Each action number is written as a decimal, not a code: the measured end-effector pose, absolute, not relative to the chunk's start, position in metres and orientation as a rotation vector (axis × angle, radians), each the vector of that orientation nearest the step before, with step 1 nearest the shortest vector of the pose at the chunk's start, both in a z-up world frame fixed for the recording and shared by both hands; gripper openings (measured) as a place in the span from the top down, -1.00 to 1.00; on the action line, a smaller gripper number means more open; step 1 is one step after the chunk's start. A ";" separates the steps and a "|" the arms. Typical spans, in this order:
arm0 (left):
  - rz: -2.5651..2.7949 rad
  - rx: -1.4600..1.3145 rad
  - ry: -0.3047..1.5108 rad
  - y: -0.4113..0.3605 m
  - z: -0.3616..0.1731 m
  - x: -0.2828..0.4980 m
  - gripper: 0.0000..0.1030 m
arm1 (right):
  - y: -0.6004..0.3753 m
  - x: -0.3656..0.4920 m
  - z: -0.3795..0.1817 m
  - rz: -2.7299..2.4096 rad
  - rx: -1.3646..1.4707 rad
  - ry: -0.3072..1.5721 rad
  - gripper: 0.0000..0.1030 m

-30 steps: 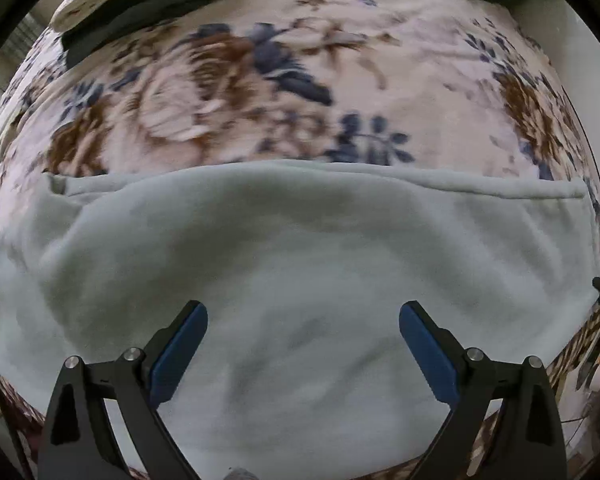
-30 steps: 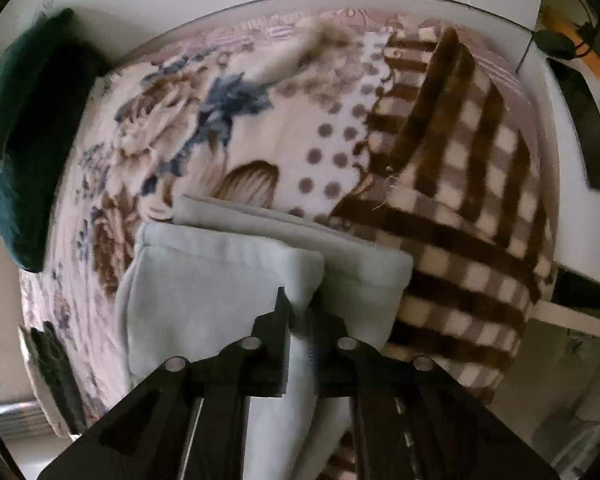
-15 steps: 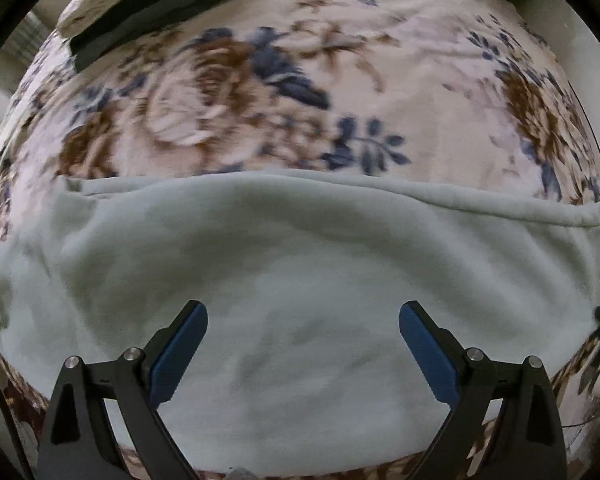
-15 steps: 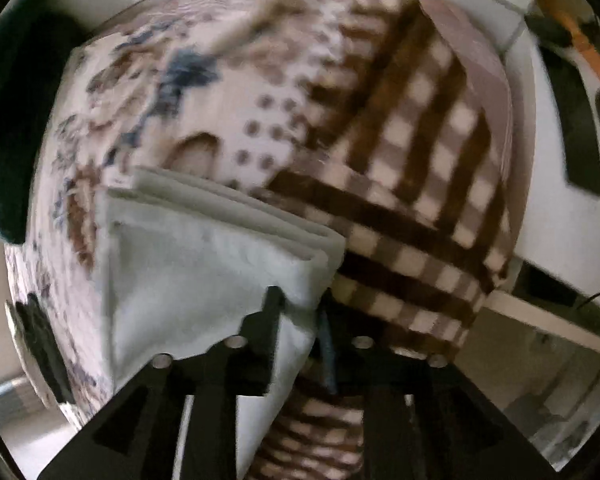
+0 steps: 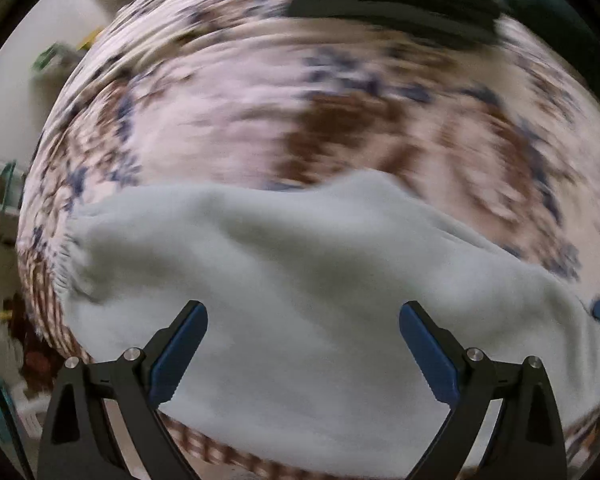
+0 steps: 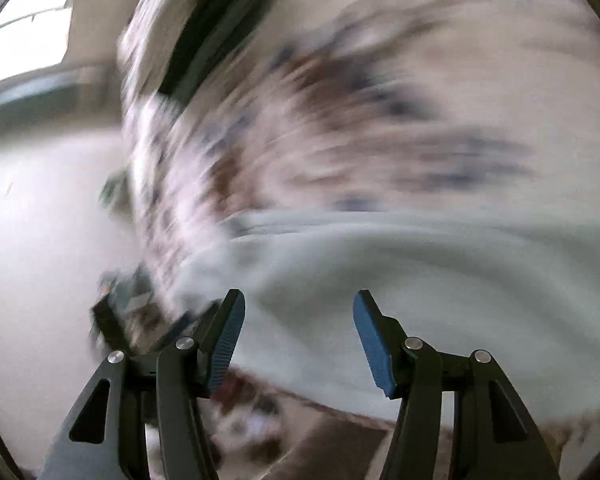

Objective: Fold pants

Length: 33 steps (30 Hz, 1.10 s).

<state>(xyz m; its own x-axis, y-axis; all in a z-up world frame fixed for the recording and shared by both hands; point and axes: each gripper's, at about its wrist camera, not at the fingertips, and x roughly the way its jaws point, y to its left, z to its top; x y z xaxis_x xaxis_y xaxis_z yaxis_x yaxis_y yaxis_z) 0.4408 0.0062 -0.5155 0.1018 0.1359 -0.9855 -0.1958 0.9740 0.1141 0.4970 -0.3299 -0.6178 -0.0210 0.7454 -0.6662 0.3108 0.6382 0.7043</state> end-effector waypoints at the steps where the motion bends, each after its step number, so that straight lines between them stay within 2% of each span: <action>1: 0.262 -0.067 1.452 0.024 -0.521 0.445 -0.90 | -0.295 0.523 -0.633 0.502 0.873 1.650 -0.15; 5: 0.293 -0.107 1.485 0.071 -0.544 0.459 -0.90 | -0.187 0.591 -0.705 0.652 0.822 1.863 -0.15; 9: 0.290 -0.128 1.515 0.095 -0.557 0.459 -0.90 | -0.142 0.594 -0.744 0.749 0.806 2.066 -0.15; 12: 0.285 -0.157 1.557 0.106 -0.568 0.454 -0.91 | -0.132 0.575 -0.745 0.896 0.797 2.143 -0.15; 18: 0.269 -0.139 1.586 0.107 -0.588 0.458 -0.91 | -0.105 0.575 -0.784 0.806 0.723 2.185 -0.15; 19: 0.268 -0.136 1.596 0.108 -0.592 0.459 -0.91 | -0.098 0.575 -0.781 0.808 0.687 2.166 -0.08; 20: 0.270 -0.140 1.601 0.109 -0.595 0.460 -0.91 | -0.095 0.574 -0.776 0.810 0.657 2.149 0.44; 21: 0.272 -0.144 1.606 0.111 -0.598 0.459 -0.95 | -0.094 0.576 -0.768 0.810 0.643 2.126 0.59; 23: 0.265 -0.168 1.607 0.113 -0.601 0.457 -0.97 | -0.117 0.594 -0.748 0.734 0.684 2.031 0.76; 26: 0.268 -0.174 1.600 0.115 -0.601 0.455 -0.97 | -0.171 0.626 -0.723 0.577 0.781 1.864 0.85; 28: 0.272 -0.193 1.604 0.116 -0.601 0.452 -0.97 | -0.197 0.636 -0.717 0.568 0.868 1.835 0.85; 30: 0.276 -0.202 1.602 0.119 -0.598 0.454 -0.97 | -0.208 0.639 -0.712 0.563 0.818 1.865 0.84; 31: 0.277 -0.208 1.602 0.122 -0.595 0.456 -0.97 | -0.207 0.640 -0.710 0.587 0.782 1.877 0.75; 33: 0.274 -0.223 1.597 0.121 -0.588 0.455 -0.97 | -0.196 0.632 -0.710 0.619 0.714 1.902 0.09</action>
<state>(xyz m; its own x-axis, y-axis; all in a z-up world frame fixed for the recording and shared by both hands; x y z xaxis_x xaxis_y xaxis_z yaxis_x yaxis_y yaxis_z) 0.4554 0.1207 -0.5879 -0.0455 0.0255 -0.9986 -0.3093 0.9502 0.0384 0.6322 -0.1956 -0.7105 -0.3532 0.7073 -0.6124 0.2113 0.6980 0.6842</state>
